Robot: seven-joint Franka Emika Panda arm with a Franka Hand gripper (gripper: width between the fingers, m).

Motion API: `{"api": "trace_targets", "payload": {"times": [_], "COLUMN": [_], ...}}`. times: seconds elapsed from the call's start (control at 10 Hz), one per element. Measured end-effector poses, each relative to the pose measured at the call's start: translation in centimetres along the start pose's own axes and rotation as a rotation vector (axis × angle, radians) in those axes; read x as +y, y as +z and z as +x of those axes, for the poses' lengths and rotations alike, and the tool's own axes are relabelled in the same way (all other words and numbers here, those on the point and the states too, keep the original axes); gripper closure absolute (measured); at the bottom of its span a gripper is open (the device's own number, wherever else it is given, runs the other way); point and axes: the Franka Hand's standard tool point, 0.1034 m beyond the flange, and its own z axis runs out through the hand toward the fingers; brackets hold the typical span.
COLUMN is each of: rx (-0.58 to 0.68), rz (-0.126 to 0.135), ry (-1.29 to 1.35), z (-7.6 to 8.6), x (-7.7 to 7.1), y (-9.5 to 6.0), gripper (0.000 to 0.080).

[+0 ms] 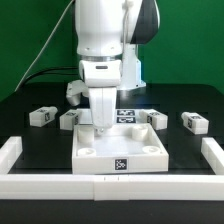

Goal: Assemble one leg

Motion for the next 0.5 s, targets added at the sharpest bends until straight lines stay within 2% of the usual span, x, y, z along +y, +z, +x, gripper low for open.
{"api": "trace_targets", "payload": {"times": [0.3,0.5], "rx": [0.009,0.013], "rz": [-0.024,-0.027], "ry": [0.051,0.055], "z": [3.5,6.3], "x": [2.3,3.6], "y": [-0.1,-0.1], "gripper": [0.0741,0.0741]}}
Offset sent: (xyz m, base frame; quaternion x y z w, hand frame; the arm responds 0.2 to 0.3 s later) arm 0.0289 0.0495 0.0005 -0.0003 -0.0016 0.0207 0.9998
